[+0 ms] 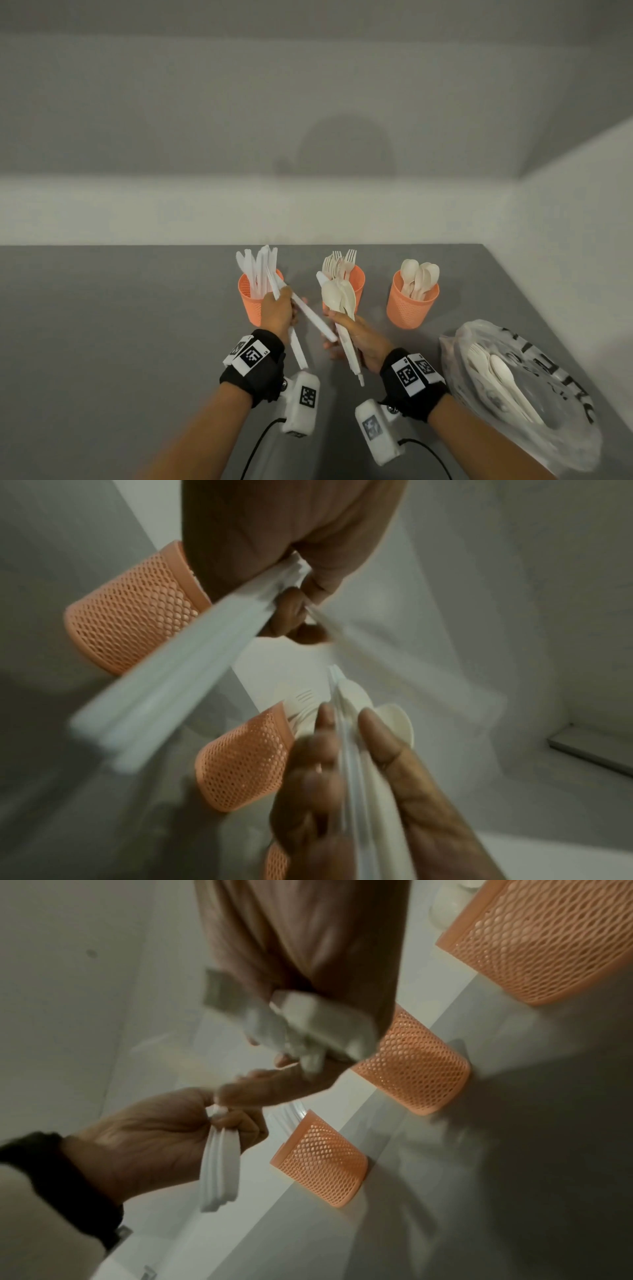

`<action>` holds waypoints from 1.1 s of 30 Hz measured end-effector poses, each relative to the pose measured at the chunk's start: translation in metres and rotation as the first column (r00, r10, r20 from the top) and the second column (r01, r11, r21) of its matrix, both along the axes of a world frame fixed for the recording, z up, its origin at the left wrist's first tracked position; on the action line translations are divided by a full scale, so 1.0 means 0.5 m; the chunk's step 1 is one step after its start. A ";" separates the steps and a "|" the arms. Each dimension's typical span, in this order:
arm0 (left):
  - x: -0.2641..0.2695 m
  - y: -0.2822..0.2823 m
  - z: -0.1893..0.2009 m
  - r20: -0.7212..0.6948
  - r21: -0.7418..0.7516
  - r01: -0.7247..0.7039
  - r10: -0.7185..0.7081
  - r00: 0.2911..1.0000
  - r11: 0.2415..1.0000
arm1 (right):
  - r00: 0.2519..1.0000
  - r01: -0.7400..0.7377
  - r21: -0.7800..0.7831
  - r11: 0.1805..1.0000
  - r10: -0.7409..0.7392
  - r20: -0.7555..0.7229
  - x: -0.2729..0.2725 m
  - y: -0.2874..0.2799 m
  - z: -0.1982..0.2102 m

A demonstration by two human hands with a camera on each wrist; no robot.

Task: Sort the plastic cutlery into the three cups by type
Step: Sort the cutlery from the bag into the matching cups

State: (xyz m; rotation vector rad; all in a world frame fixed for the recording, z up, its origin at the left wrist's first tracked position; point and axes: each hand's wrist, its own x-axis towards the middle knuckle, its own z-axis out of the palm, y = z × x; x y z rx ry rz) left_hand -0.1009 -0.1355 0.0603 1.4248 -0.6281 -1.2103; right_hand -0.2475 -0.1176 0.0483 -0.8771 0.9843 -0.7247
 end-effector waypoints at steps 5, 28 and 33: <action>0.022 -0.007 0.001 -0.076 0.013 -0.026 0.026 0.997 1.000 | 0.998 -0.038 0.044 0.998 0.035 0.054 -0.015 -0.003 -0.008; -0.023 -0.008 0.015 0.046 -0.109 0.066 -0.061 0.997 0.992 | 0.998 -0.014 0.039 0.999 0.012 0.058 0.006 -0.006 0.011; -0.033 0.006 0.002 0.064 -0.121 0.178 -0.172 0.983 0.976 | 0.999 -0.002 0.030 1.000 0.001 0.051 0.012 -0.014 0.004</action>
